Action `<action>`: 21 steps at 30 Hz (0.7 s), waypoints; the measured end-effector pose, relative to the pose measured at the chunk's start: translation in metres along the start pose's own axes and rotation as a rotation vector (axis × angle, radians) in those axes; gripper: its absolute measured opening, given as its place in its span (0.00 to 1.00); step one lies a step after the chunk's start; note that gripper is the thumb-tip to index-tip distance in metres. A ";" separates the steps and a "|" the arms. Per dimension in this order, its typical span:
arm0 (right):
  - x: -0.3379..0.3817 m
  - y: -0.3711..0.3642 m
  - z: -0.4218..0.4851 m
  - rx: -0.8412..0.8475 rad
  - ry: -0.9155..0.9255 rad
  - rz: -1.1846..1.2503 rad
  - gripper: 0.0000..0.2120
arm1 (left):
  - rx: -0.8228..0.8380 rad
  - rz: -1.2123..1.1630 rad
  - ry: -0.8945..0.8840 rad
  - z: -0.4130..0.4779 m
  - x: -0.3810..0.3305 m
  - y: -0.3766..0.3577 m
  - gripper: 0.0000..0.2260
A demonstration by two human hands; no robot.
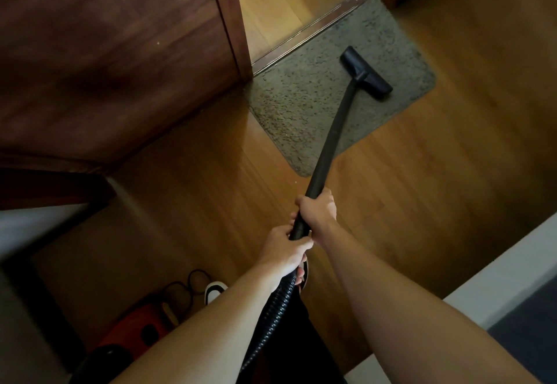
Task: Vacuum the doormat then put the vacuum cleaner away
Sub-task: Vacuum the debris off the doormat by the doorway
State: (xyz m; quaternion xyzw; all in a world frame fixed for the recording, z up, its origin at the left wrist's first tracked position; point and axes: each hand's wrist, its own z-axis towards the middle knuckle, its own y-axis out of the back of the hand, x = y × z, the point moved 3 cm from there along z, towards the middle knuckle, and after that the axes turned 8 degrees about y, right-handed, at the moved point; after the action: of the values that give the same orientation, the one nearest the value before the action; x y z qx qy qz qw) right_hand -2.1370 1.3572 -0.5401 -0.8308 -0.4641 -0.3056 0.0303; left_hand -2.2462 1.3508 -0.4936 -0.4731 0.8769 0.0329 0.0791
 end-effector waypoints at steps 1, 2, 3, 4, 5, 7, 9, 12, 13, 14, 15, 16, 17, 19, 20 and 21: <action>0.003 0.002 0.003 -0.001 0.002 -0.001 0.17 | -0.002 0.001 -0.003 0.002 -0.004 -0.002 0.07; 0.006 0.004 0.005 -0.002 0.002 -0.007 0.17 | -0.001 0.002 -0.007 0.003 -0.007 -0.004 0.06; 0.008 0.006 0.007 -0.002 0.001 -0.015 0.17 | 0.002 0.000 -0.013 0.004 -0.009 -0.005 0.06; 0.010 0.007 0.007 0.000 0.000 -0.026 0.17 | 0.005 -0.004 -0.019 0.004 -0.010 -0.006 0.07; 0.011 0.008 0.007 0.001 -0.001 -0.035 0.18 | 0.007 -0.005 -0.020 0.004 -0.010 -0.007 0.07; 0.010 0.007 0.004 -0.003 -0.005 -0.043 0.19 | 0.001 -0.005 -0.011 0.003 -0.007 -0.006 0.07; 0.005 0.004 -0.003 -0.005 -0.013 -0.046 0.19 | 0.000 -0.003 -0.004 -0.001 0.000 -0.002 0.06; -0.007 -0.006 -0.020 -0.002 -0.027 -0.051 0.19 | 0.005 0.015 -0.006 -0.009 0.017 0.009 0.06; -0.013 -0.011 -0.027 0.002 -0.030 -0.050 0.18 | 0.005 0.019 -0.002 -0.012 0.025 0.015 0.07; -0.018 -0.017 -0.035 0.006 -0.033 -0.044 0.18 | 0.001 0.027 0.000 -0.016 0.033 0.022 0.07; -0.025 -0.023 -0.043 0.011 -0.038 -0.039 0.18 | -0.004 0.038 0.000 -0.021 0.041 0.029 0.06; -0.033 -0.029 -0.051 0.013 -0.043 -0.034 0.18 | -0.011 0.048 0.000 -0.026 0.050 0.037 0.06; -0.041 -0.036 -0.059 0.014 -0.047 -0.038 0.18 | -0.016 0.055 0.002 -0.032 0.059 0.045 0.06; -0.059 -0.050 -0.078 0.014 -0.055 -0.043 0.18 | -0.024 0.062 0.014 -0.043 0.080 0.061 0.06; -0.067 -0.058 -0.088 0.021 -0.059 -0.034 0.17 | -0.026 0.065 0.017 -0.048 0.090 0.069 0.06; -0.075 -0.065 -0.097 0.032 -0.061 -0.028 0.17 | -0.023 0.068 0.019 -0.053 0.099 0.077 0.05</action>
State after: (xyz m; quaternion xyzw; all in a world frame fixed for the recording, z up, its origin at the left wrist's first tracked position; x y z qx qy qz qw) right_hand -2.2629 1.3055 -0.5167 -0.8324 -0.4815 -0.2732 0.0253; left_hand -2.3699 1.3041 -0.4593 -0.4443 0.8927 0.0413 0.0640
